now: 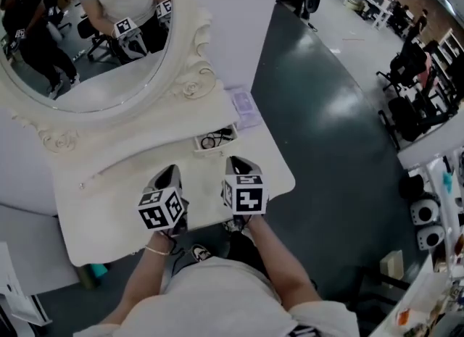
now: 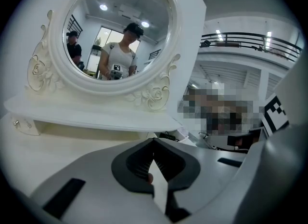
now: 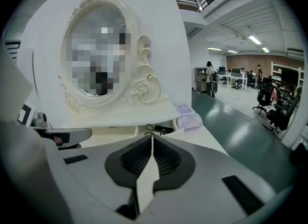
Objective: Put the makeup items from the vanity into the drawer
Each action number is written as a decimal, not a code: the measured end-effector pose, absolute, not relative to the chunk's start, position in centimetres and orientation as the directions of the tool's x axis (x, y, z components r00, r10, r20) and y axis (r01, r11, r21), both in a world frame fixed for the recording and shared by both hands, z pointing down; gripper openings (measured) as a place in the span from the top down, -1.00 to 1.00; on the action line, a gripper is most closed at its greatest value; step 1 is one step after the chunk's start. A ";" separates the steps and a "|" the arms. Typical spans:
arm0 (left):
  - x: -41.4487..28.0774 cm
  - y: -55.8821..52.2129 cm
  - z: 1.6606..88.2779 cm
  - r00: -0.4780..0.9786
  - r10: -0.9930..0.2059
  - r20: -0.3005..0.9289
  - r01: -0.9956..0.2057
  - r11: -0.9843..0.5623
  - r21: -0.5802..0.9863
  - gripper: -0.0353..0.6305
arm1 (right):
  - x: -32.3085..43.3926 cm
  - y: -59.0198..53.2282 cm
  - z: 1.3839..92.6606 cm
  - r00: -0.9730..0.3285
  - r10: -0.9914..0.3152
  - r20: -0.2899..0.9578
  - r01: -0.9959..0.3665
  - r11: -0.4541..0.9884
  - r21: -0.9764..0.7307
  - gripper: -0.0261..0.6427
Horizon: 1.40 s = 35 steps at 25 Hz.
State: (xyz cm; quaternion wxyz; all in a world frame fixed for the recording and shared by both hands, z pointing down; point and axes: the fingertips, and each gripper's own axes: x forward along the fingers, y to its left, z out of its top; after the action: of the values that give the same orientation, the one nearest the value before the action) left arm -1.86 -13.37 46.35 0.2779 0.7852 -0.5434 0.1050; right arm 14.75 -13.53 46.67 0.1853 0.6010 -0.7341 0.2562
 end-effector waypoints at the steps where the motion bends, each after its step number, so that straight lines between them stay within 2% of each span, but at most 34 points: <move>1: -1.8 -13.2 46.3 0.401 -0.791 0.463 -0.906 -0.265 0.331 0.88 | 14.8 -13.0 46.6 -0.199 -0.792 0.577 -0.979 0.130 -0.159 0.85; 11: -0.2 -12.6 46.8 0.434 -0.757 0.489 -0.894 -0.294 0.338 0.88 | 16.7 -10.5 47.0 -0.164 -0.813 0.559 -0.977 0.057 -0.204 0.85; 23: 4.6 -15.6 45.6 0.408 -0.782 0.471 -0.908 -0.291 0.302 0.88 | 19.7 -14.2 46.2 -0.250 -0.802 0.542 -0.965 0.159 -0.210 0.87; 35: 4.8 -15.6 45.7 0.385 -0.789 0.480 -0.917 -0.269 0.294 0.88 | 19.8 -15.1 46.0 -0.276 -0.790 0.547 -0.959 0.185 -0.217 0.87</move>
State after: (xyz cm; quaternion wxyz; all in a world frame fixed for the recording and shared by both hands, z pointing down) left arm 4.78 -15.65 45.69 0.2688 0.7875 -0.5415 0.1197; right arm 19.79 -15.08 46.02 0.1582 0.5805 -0.7533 0.2657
